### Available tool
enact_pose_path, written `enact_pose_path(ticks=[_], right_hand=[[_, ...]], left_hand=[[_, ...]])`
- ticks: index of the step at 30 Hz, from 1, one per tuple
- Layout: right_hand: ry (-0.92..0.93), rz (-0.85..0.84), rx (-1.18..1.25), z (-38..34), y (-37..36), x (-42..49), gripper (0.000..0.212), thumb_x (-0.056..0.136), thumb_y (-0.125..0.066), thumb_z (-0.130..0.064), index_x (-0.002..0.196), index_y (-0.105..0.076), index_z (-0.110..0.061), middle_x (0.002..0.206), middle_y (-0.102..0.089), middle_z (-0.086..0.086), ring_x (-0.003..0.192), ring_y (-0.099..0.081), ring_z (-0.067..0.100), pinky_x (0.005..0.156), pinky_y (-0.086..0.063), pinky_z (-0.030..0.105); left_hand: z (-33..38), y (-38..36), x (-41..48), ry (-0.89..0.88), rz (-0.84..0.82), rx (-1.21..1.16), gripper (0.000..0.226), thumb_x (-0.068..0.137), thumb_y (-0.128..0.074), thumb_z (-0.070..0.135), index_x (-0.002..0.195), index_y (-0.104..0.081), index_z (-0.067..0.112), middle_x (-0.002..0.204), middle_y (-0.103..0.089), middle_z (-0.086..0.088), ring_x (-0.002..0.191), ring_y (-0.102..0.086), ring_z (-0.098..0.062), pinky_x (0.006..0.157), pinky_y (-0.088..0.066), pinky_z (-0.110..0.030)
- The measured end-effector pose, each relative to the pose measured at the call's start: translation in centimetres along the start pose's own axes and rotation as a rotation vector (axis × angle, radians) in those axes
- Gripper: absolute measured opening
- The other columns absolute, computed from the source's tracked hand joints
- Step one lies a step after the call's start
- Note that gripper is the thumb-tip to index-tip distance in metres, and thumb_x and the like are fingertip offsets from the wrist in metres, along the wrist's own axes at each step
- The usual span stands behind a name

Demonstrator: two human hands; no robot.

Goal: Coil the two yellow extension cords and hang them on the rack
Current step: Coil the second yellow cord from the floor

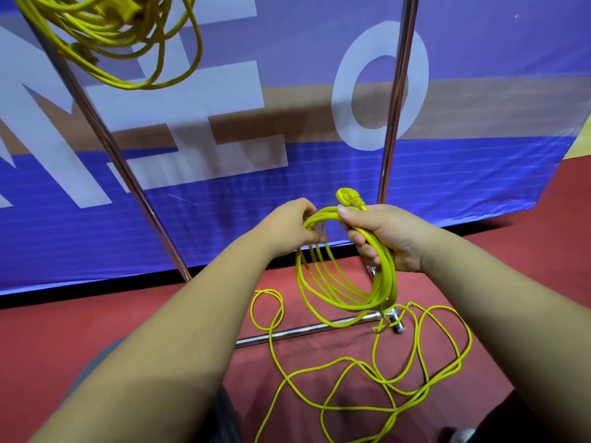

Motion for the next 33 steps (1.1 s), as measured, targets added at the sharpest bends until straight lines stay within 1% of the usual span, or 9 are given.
enact_pose_path(ticks=[3,6,11,14,17,20,25,28,33], right_hand=[[0.025,0.059,-0.008,0.2,0.4,0.4,0.038,0.091,-0.074,-0.050,0.083,-0.055,-0.019,0.064,-0.046,0.002,0.043,-0.040,0.015,0.040,-0.034,0.024],[0.028,0.125,0.000,0.3,0.9,0.9,0.039,0.094,-0.075,-0.052,0.085,-0.057,-0.019,0.065,-0.047,0.002,0.045,-0.041,0.016,0.042,-0.036,0.025],[0.017,0.182,0.022,0.4,0.9,1.3,0.039,0.094,-0.075,-0.054,0.087,-0.060,-0.019,0.065,-0.051,0.000,0.047,-0.043,0.015,0.043,-0.038,0.025],[0.015,0.186,0.015,0.5,0.7,1.5,0.039,0.096,-0.073,-0.054,0.081,-0.061,-0.019,0.065,-0.052,0.000,0.047,-0.044,0.015,0.043,-0.039,0.026],[0.015,0.175,-0.009,0.4,0.4,1.5,0.043,0.097,-0.071,-0.054,0.078,-0.059,-0.017,0.063,-0.052,-0.002,0.047,-0.044,0.015,0.043,-0.040,0.026],[0.002,0.165,-0.025,0.4,0.2,1.5,0.046,0.100,-0.067,-0.053,0.075,-0.060,-0.015,0.057,-0.052,-0.003,0.046,-0.046,0.014,0.044,-0.041,0.027],[-0.002,0.167,0.026,0.4,0.2,1.7,0.044,0.096,-0.071,-0.054,0.083,-0.064,-0.013,0.069,-0.057,0.002,0.051,-0.054,0.015,0.048,-0.048,0.029],[0.013,0.143,0.088,0.2,0.2,1.8,0.044,0.094,-0.073,-0.055,0.086,-0.064,-0.012,0.069,-0.059,0.003,0.053,-0.057,0.017,0.049,-0.050,0.030],[0.030,0.109,0.088,-0.3,0.2,1.3,0.040,0.096,-0.072,-0.045,0.094,-0.068,-0.005,0.074,-0.071,0.010,0.068,-0.076,0.023,0.066,-0.066,0.036]], left_hand=[[-0.8,-0.1,0.1,0.088,0.047,0.118,0.071,0.073,-0.088,0.058,0.119,-0.055,0.016,0.112,-0.060,0.001,0.096,-0.060,-0.020,0.074,-0.049,-0.036],[-1.2,-0.1,0.1,0.096,0.104,0.137,0.063,0.075,-0.084,0.064,0.106,-0.051,0.020,0.101,-0.064,0.000,0.088,-0.061,-0.020,0.072,-0.052,-0.040],[0.9,0.7,-0.4,-0.149,0.213,0.108,0.026,0.089,-0.075,0.047,0.099,-0.056,0.032,0.090,-0.064,0.010,0.083,-0.061,-0.012,0.076,-0.056,-0.046],[1.5,1.0,-0.7,-0.223,0.171,0.038,0.024,0.085,-0.079,0.044,0.099,-0.061,0.038,0.096,-0.065,0.013,0.086,-0.063,-0.008,0.080,-0.056,-0.044],[1.6,1.3,-1.0,-0.274,0.099,-0.047,0.021,0.085,-0.082,0.034,0.098,-0.066,0.034,0.097,-0.069,0.013,0.092,-0.065,-0.009,0.084,-0.055,-0.041],[1.5,1.4,-0.9,-0.252,0.122,-0.119,0.013,0.090,-0.078,0.028,0.094,-0.066,0.030,0.089,-0.068,0.015,0.086,-0.063,-0.009,0.082,-0.054,-0.038],[1.6,1.8,-0.5,-0.196,0.217,-0.179,0.012,0.092,-0.075,0.025,0.091,-0.063,0.028,0.087,-0.070,0.009,0.082,-0.067,-0.017,0.080,-0.057,-0.042],[1.5,2.2,-0.2,-0.149,0.289,-0.233,0.013,0.093,-0.073,0.021,0.088,-0.062,0.027,0.082,-0.071,0.007,0.078,-0.069,-0.014,0.076,-0.059,-0.041],[0.8,2.7,0.2,-0.068,0.370,-0.401,0.010,0.096,-0.066,0.017,0.091,-0.060,0.024,0.089,-0.068,-0.006,0.078,-0.075,-0.015,0.070,-0.061,-0.048]])
Point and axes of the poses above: each hand's wrist, its own x-axis towards the middle knuckle, its own y-axis out of the back of the hand, z = x × y, the point moved 3 cm from there along x, towards the middle knuckle
